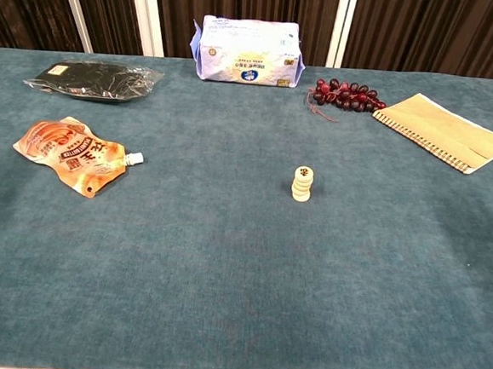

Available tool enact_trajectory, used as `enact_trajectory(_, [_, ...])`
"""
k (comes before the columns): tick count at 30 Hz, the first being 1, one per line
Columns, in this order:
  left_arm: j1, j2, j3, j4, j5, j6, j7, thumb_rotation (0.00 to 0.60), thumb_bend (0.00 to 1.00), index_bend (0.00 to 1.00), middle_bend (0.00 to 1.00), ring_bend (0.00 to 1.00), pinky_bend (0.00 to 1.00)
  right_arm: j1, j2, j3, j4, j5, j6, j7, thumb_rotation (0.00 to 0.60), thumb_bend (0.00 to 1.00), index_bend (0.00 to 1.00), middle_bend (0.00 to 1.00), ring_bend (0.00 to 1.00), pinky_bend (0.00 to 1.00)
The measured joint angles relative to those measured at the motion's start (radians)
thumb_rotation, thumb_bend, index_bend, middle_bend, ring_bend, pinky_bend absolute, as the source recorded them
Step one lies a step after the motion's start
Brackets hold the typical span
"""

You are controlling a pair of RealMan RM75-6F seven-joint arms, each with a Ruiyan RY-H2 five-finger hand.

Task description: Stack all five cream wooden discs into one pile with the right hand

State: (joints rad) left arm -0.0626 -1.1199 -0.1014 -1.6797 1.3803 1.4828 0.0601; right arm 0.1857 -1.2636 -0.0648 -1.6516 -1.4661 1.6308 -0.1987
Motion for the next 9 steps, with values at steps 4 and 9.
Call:
enact_trajectory(4, [-0.009,0.003,0.011,0.017,0.026,-0.01,-0.002,0.6,0.62,0.13,0.0,0.0,0.0,-0.01,-0.011,0.019,0.03,-0.002,-0.01,0.029,0.6,0.41,0.2,0.0,0.0,0.0])
enact_trajectory(9, [-0.016,0.011,0.022,0.029,0.044,-0.021,-0.014,0.6,0.62,0.13,0.0,0.0,0.0,-0.022,-0.01,0.037,0.038,-0.009,-0.019,0.043,0.6,0.41,0.2,0.0,0.0,0.0])
